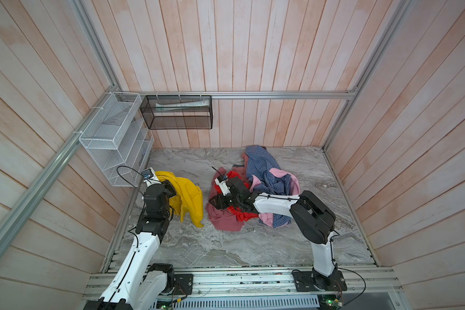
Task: Pick out a specific cloth from the pile
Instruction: 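Hold the yellow shirt with the left gripper while the right reaches into red cloth, then lower the yellow shirt onto the floor beside the pile with the left gripper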
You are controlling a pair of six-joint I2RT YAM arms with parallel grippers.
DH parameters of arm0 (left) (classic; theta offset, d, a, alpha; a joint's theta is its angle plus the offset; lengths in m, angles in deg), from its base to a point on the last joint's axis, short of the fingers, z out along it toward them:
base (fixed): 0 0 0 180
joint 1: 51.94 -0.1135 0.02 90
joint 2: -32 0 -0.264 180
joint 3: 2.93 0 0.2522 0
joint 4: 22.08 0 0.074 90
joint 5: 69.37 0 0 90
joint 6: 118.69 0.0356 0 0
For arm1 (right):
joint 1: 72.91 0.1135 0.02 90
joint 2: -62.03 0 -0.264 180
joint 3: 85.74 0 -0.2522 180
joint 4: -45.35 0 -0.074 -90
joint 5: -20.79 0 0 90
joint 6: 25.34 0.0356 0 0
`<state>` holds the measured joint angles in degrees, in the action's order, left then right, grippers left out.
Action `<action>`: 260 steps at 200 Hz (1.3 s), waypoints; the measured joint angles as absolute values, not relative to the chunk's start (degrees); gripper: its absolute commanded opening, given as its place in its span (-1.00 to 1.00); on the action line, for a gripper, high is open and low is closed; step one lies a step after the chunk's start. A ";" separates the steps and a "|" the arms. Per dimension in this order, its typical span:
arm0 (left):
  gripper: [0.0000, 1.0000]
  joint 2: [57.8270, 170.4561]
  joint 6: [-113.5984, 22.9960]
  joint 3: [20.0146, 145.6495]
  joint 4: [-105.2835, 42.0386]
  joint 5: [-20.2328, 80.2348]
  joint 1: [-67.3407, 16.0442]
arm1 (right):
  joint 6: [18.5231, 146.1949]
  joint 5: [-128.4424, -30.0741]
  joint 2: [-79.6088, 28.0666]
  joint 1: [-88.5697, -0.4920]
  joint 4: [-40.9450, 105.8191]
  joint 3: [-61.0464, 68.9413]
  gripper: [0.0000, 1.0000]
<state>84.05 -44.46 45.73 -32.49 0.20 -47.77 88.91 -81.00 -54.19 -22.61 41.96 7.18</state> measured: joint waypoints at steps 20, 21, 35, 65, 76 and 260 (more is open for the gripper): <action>-1.00 84.05 -44.62 45.42 -32.44 0.53 -47.77 | 89.15 -80.01 -54.43 -23.38 40.73 6.92 0.25; -1.00 84.05 -44.62 45.42 -32.44 0.55 -47.77 | 89.15 -79.97 -54.43 -23.40 40.69 6.92 0.25; -1.00 84.05 -44.81 45.40 -32.44 0.90 -47.77 | 89.65 -79.42 -54.43 -24.51 40.03 6.98 0.23; -1.00 84.07 -44.95 45.40 -32.40 2.15 -47.77 | 90.18 -78.27 -52.93 -27.70 40.32 10.07 0.23; -1.00 84.25 -45.05 45.40 -32.23 2.48 -47.77 | 90.16 -77.78 -51.83 -28.80 40.34 11.53 0.23; -0.68 104.53 -39.09 55.58 -32.62 9.76 -42.33 | 88.52 -78.09 -33.63 -32.95 44.95 24.38 0.73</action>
